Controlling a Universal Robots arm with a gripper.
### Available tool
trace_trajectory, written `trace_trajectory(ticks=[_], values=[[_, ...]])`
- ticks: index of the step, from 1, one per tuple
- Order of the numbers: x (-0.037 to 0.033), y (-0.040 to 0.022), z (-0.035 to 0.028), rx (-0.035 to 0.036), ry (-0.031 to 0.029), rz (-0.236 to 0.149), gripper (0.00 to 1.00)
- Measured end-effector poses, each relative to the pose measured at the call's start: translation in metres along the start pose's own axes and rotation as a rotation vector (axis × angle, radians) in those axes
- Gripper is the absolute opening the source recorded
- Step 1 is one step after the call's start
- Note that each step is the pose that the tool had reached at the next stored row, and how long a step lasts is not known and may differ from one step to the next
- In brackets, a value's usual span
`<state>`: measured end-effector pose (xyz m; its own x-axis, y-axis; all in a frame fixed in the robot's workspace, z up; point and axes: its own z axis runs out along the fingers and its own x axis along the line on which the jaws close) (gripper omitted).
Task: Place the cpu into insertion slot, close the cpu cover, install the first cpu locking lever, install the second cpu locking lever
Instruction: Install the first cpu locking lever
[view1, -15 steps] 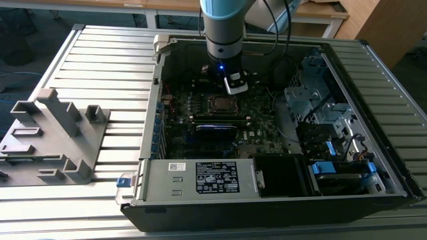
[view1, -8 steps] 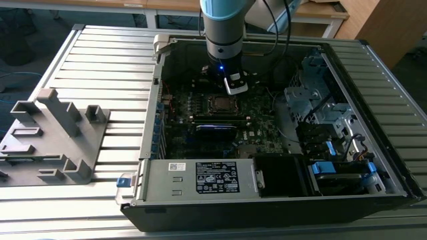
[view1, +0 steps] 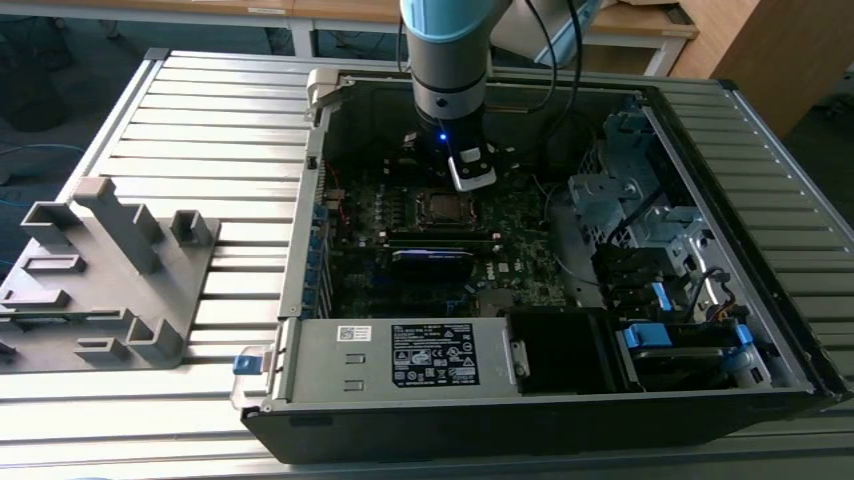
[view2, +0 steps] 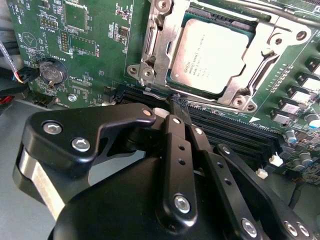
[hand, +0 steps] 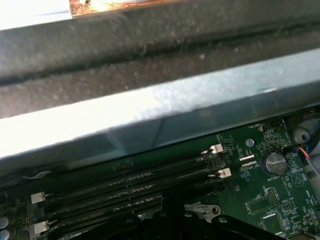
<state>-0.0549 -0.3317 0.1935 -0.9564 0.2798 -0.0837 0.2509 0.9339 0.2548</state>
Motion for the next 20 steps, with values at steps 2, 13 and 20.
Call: trace_trajectory(ticks=[2, 13, 20], values=[[0.0, 0.0, 0.0, -0.0001, 0.0, 0.0, 0.11], [0.0021, 0.0009, -0.0066, -0.0229, -0.0169, -0.002, 0.11], [0.0033, 0.0002, -0.0065, -0.0412, -0.0206, -0.002, 0.11]])
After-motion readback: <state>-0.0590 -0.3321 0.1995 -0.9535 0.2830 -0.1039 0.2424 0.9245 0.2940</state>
